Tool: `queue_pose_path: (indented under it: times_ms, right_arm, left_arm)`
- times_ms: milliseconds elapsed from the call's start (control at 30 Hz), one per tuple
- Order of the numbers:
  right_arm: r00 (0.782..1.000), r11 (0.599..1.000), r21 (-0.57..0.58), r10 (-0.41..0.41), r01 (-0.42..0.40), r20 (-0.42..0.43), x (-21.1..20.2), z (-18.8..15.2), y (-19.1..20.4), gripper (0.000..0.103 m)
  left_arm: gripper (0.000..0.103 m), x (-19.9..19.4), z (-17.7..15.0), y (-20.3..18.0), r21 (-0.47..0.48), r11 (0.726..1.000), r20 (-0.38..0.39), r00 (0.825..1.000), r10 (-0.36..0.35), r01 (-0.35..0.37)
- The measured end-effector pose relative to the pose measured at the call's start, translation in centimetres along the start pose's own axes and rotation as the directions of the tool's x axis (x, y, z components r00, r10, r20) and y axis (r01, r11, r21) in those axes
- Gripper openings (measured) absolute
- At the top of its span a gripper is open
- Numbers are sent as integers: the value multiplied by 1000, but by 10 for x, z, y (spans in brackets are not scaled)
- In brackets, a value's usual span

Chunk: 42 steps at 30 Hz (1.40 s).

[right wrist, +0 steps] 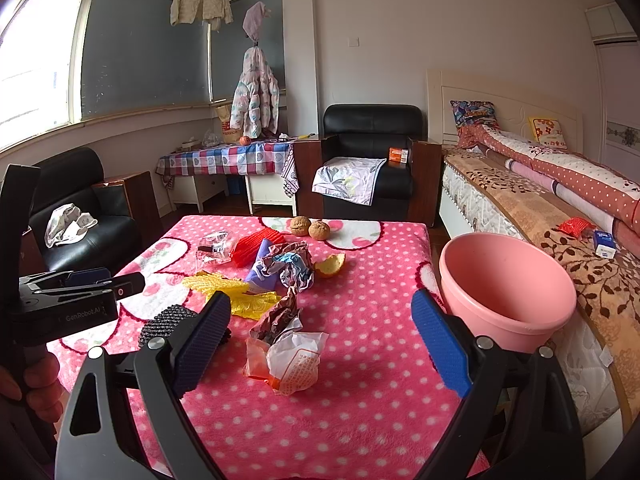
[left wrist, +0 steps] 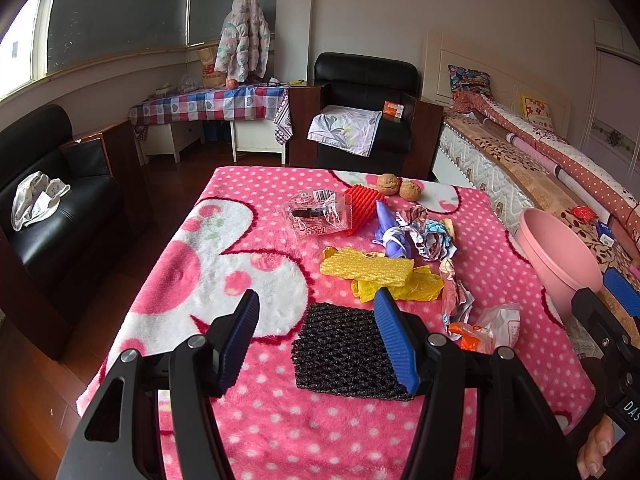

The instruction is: Collect trash

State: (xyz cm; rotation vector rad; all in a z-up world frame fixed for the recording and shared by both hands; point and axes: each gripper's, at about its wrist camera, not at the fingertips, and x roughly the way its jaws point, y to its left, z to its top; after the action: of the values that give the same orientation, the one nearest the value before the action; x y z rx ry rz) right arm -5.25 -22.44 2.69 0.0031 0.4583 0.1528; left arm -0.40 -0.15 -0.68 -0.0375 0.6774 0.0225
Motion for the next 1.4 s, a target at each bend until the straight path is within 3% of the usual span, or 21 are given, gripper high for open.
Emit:
queue_pose_path:
  times_ms: [433, 600, 733, 900, 1067, 1233, 1400]
  right_arm:
    - [1000, 999, 36, 3, -3, -11, 0, 6, -6, 92]
    - [1000, 1000, 24, 15, -14, -18, 0, 9, -10, 92]
    - [1000, 1000, -14, 28, -28, -11, 0, 10, -12, 92]
    - [995, 997, 0, 76, -76, -65, 9, 4, -14, 82]
    - [987, 993, 6, 119, -119, -108, 17, -3, -11, 78]
    - [977, 987, 8, 160, -160, -144, 26, -10, -9, 77]
    - [963, 981, 15, 191, -192, -189, 35, -17, -8, 77]
  left_arm:
    - [59, 0, 1, 0, -17, 1000, -4, 1000, -22, 22]
    - [59, 0, 8, 14, -67, 996, -6, 999, -54, 53]
    - [59, -3, 9, 24, -29, 995, -3, 995, -101, 100]
    - [59, 1, 0, 32, 0, 991, -36, 991, -130, 131]
    - [59, 13, -3, 40, -60, 983, -81, 981, -176, 172]
    - [59, 21, 4, 24, -43, 967, -86, 964, -252, 249]
    - [59, 37, 11, -6, 27, 959, -104, 955, -279, 283]
